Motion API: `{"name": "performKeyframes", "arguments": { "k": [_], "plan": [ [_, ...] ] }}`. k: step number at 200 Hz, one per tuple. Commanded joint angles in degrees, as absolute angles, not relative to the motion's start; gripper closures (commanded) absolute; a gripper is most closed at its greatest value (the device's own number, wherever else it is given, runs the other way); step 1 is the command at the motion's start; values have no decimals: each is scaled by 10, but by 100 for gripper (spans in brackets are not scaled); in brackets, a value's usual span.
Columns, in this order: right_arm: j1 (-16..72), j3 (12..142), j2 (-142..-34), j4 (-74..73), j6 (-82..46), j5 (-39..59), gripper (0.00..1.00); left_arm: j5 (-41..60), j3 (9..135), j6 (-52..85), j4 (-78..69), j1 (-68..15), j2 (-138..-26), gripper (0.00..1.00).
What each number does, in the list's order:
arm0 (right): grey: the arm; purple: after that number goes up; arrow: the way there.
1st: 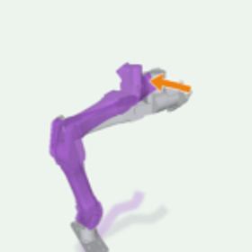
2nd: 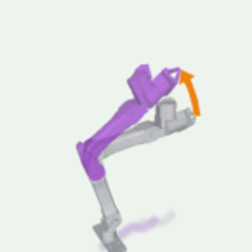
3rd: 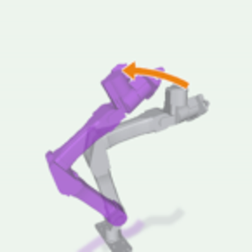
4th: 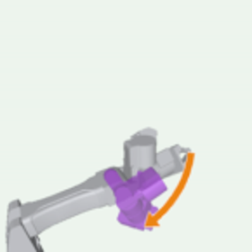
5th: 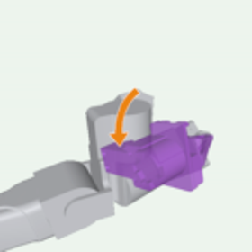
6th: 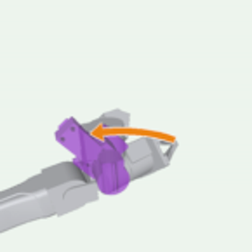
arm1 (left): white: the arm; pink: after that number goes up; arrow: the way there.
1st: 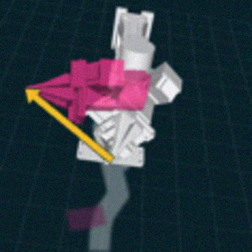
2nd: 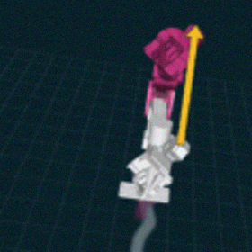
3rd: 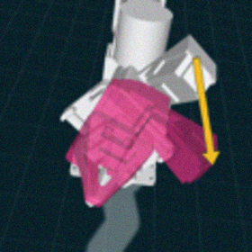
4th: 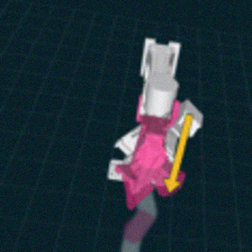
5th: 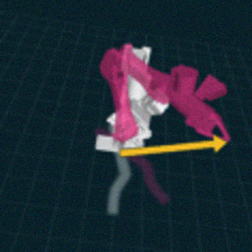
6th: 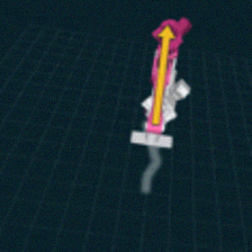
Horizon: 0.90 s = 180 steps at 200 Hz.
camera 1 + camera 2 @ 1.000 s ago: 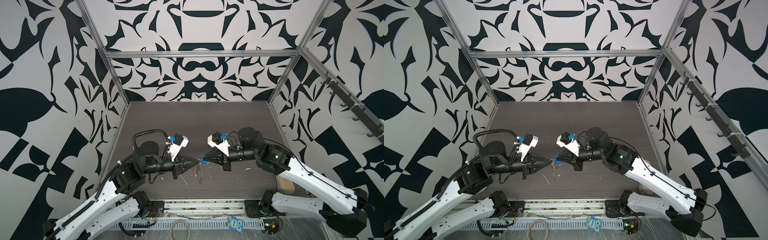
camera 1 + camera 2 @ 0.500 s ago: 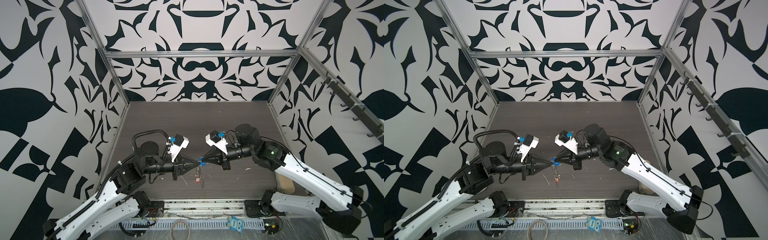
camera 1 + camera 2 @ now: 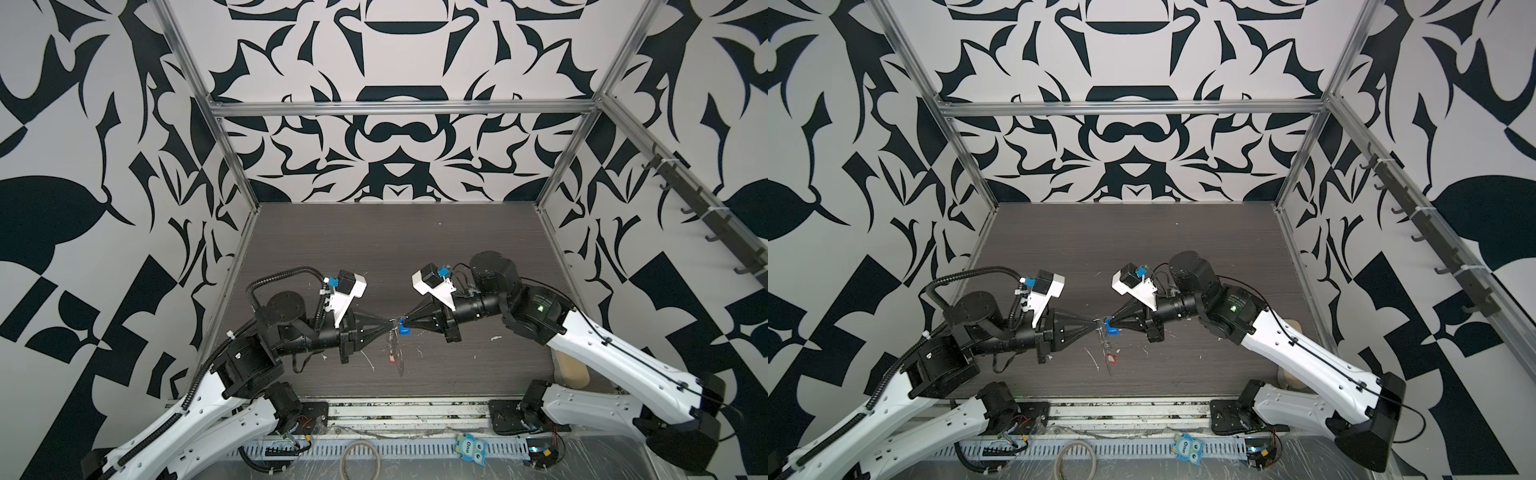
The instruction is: Remove the keys from the keyring
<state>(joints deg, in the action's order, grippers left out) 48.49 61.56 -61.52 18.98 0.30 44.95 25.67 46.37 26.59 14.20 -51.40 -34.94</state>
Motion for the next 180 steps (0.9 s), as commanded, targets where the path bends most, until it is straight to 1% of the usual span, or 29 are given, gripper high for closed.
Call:
{"name": "performKeyframes", "arguments": {
  "k": [1, 27, 64, 110, 118, 132, 147, 152, 163, 180],
  "plan": [
    [476, 594, -601, 169, -17, 414, 100, 243, 464, 271, 89, -519, -326, 100],
    [478, 574, -593, 154, -33, 409, 100, 191, 450, 284, 69, -519, -312, 100],
    [506, 518, -577, 104, -65, 360, 100, 149, 420, 297, -8, -519, -289, 100],
    [555, 473, -576, 52, -92, 257, 100, 162, 399, 293, -75, -519, -291, 100],
    [565, 468, -573, 41, -94, 233, 100, 167, 399, 288, -75, -518, -291, 100],
    [573, 469, -566, 41, -94, 226, 100, 179, 406, 276, -59, -519, -294, 100],
    [574, 480, -554, 58, -89, 228, 87, 190, 416, 266, -31, -519, -299, 100],
    [575, 484, -547, 63, -87, 229, 80, 195, 418, 263, -23, -519, -300, 100],
    [575, 491, -530, 78, -82, 234, 70, 200, 425, 259, -3, -519, -303, 100],
    [575, 503, -507, 92, -80, 256, 64, 205, 430, 254, 14, -519, -301, 100]
  ]
}}
